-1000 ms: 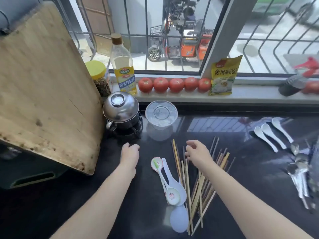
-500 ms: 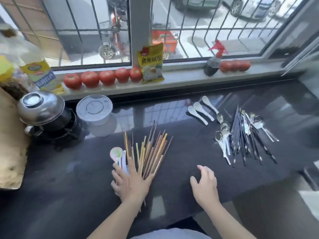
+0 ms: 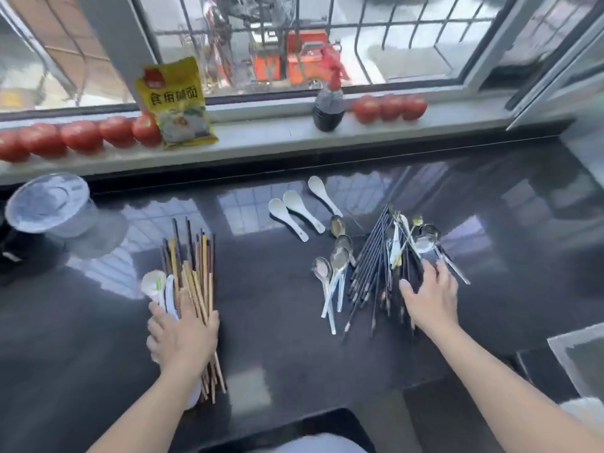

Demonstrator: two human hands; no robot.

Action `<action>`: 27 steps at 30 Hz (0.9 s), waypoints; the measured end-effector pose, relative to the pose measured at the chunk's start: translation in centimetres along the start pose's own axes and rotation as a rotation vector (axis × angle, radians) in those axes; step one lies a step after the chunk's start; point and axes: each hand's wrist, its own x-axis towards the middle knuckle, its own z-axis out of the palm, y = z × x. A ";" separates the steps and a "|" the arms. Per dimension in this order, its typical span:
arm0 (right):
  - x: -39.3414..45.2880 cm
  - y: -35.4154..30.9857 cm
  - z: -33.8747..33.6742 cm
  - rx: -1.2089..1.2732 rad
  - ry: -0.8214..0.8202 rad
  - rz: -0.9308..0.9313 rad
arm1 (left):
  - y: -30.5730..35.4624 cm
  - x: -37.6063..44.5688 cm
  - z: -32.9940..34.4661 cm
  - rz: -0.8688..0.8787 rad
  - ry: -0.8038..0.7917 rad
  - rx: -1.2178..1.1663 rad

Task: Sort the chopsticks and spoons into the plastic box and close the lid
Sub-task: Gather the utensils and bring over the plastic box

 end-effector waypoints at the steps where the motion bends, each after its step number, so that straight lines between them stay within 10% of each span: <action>1: 2.2 1.1 -0.6 -0.001 0.015 0.009 | 0.5 0.0 0.2 -0.012 0.005 -0.005; 8: 10.9 3.8 -1.1 0.026 -0.123 -0.047 | 2.3 0.4 0.5 -0.009 0.007 0.040; 22: 0.3 -8.5 5.8 0.257 -0.104 -0.169 | 5.9 -5.0 1.2 0.388 0.091 0.128; 27: -4.2 -13.3 7.0 0.310 -0.247 -0.181 | 5.0 -5.2 1.3 0.222 -0.031 0.160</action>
